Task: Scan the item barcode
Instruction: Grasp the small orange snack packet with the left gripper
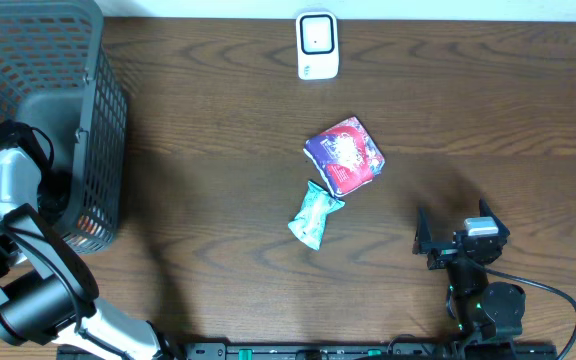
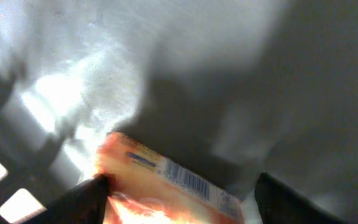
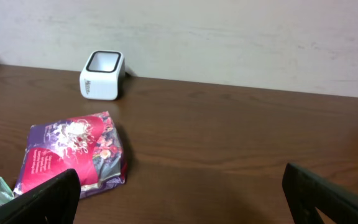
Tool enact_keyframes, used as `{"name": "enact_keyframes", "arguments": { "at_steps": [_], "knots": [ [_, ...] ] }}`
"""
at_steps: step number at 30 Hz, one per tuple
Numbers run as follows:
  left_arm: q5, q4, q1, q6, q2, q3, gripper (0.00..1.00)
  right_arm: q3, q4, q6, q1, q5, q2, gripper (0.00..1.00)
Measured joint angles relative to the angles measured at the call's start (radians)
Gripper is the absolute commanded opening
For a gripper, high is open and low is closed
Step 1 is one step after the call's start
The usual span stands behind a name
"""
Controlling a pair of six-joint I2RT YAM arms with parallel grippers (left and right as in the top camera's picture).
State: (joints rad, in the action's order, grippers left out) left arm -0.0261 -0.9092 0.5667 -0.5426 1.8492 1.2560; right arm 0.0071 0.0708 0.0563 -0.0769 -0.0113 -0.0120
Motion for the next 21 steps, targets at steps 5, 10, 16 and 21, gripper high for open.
{"name": "enact_keyframes", "arguments": {
  "at_steps": [5,10,16,21],
  "knots": [
    [0.010,0.018,0.001,0.000,-0.002,0.000,0.29,0.000,0.000,0.000,0.000,0.000,0.000,0.99],
    [0.004,0.081,0.001,0.050,-0.006,0.000,0.08,0.000,0.000,0.000,0.000,0.000,0.000,0.99],
    [-0.012,0.126,0.001,0.077,-0.006,0.003,0.07,0.000,0.000,0.000,0.000,0.000,0.000,0.99],
    [-0.047,0.123,0.001,0.099,-0.002,0.044,0.30,0.000,0.000,0.000,0.000,0.000,0.000,0.99]
  ]
}}
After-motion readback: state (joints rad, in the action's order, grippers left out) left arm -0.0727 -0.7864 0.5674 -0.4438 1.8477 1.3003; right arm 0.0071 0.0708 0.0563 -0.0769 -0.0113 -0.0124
